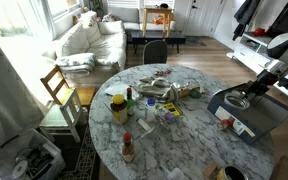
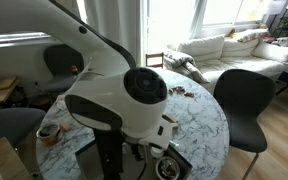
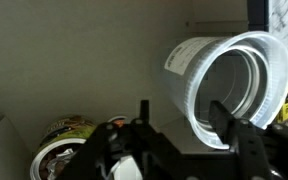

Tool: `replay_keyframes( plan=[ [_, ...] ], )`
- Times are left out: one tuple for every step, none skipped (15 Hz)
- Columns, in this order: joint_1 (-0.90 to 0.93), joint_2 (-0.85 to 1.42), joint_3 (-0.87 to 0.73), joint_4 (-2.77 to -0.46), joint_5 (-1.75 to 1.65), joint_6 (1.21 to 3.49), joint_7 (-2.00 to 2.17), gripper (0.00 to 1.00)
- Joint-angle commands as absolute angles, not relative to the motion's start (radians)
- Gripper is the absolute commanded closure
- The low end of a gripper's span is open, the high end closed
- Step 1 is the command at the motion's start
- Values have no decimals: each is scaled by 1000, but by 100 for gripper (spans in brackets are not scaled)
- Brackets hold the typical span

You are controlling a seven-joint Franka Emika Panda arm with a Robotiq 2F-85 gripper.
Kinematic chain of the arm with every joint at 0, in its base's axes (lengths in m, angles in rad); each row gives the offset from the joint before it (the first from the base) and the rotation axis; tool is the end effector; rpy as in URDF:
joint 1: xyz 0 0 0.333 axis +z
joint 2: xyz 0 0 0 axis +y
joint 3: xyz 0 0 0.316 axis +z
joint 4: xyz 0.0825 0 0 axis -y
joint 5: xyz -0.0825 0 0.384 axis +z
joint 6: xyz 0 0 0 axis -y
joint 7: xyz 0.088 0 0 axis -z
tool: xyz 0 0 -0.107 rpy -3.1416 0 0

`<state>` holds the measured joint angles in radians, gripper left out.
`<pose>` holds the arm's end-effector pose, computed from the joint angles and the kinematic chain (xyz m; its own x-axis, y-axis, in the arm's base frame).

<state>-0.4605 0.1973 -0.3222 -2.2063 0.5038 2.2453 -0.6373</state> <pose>0.3894 -0.3676 0.2855 0.8810 -0.4729 0.0168 -0.4420 -0.8350 -0.3277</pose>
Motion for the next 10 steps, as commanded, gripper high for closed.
replay_keyframes(
  plan=[
    [-474, 210, -312, -2206, 523, 2251, -662, 67],
    [-476, 208, -312, -2206, 525, 2251, -662, 76],
    [-477, 206, -313, -2205, 526, 2253, -662, 82],
    [-480, 204, -314, -2203, 531, 2249, -664, 82],
    [-481, 200, -315, -2201, 532, 2248, -663, 48],
    [-483, 198, -315, -2200, 535, 2244, -665, 53],
    [-485, 196, -315, -2198, 538, 2241, -667, 53],
    [-486, 194, -315, -2196, 541, 2238, -667, 48],
    [-487, 194, -315, -2195, 544, 2237, -667, 66],
    [-487, 195, -315, -2195, 545, 2236, -668, 86]
  ],
)
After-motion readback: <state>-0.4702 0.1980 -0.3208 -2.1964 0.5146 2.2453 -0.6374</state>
